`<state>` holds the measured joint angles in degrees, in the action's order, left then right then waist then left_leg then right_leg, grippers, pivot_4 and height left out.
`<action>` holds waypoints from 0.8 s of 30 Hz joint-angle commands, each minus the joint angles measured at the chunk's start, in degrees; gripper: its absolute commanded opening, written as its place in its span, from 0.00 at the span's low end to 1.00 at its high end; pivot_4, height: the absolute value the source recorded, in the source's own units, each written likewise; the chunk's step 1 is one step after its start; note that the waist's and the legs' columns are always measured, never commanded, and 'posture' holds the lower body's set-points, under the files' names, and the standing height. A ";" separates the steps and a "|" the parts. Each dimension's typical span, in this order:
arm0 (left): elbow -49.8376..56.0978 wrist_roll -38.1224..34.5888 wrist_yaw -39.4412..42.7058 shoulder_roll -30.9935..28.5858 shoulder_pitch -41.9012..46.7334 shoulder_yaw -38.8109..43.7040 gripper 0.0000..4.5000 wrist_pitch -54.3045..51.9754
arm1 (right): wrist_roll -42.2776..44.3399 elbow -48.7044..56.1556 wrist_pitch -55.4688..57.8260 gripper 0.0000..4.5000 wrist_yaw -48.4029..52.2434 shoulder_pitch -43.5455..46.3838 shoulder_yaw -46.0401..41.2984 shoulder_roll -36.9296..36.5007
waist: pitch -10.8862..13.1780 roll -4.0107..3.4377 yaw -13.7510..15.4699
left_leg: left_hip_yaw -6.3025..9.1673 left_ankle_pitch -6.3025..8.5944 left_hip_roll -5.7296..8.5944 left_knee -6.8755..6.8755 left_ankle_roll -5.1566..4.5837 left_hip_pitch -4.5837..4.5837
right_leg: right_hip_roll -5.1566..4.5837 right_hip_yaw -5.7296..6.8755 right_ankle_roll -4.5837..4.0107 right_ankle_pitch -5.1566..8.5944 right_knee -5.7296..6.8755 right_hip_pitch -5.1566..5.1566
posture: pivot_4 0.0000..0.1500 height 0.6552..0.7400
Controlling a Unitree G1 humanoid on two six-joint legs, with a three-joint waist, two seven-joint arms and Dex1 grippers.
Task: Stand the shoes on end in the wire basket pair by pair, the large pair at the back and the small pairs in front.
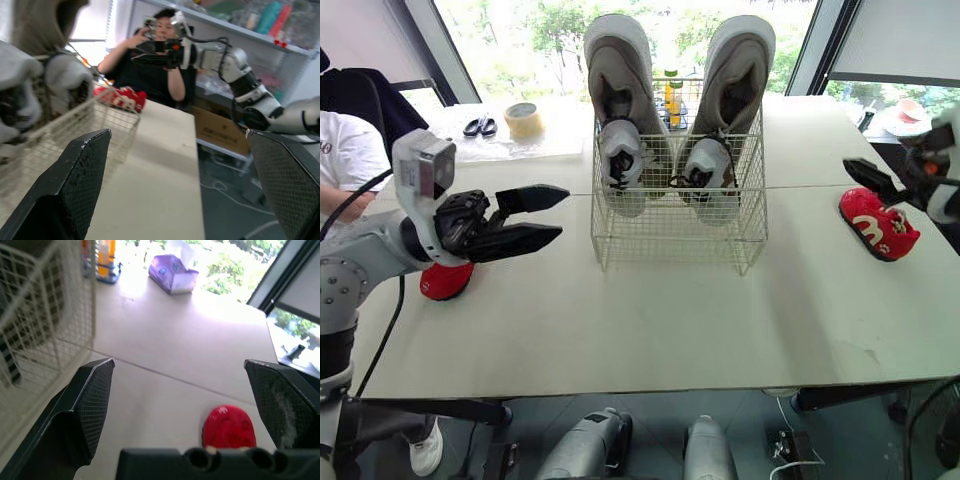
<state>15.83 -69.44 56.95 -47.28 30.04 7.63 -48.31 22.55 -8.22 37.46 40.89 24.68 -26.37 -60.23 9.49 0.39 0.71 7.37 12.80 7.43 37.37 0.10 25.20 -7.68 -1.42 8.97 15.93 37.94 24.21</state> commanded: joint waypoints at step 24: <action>5.92 2.57 -0.50 1.06 -2.70 1.84 0.99 -2.14 | -17.03 -63.61 -28.93 1.00 2.13 27.38 13.77 3.69 | 0.05 -0.41 -2.92 | -0.43 -0.04 -0.16 -0.34 0.06 -0.27 | 0.02 -0.26 -0.17 0.11 -0.05 0.01 | 1.00 1.00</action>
<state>19.61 -66.53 56.81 -46.16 27.34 7.84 -50.78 6.02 -71.75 9.66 43.57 50.31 -12.38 -56.17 9.54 -0.02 -2.22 6.95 12.76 7.26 37.03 0.17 24.93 -7.66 -1.68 8.80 16.04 37.90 24.22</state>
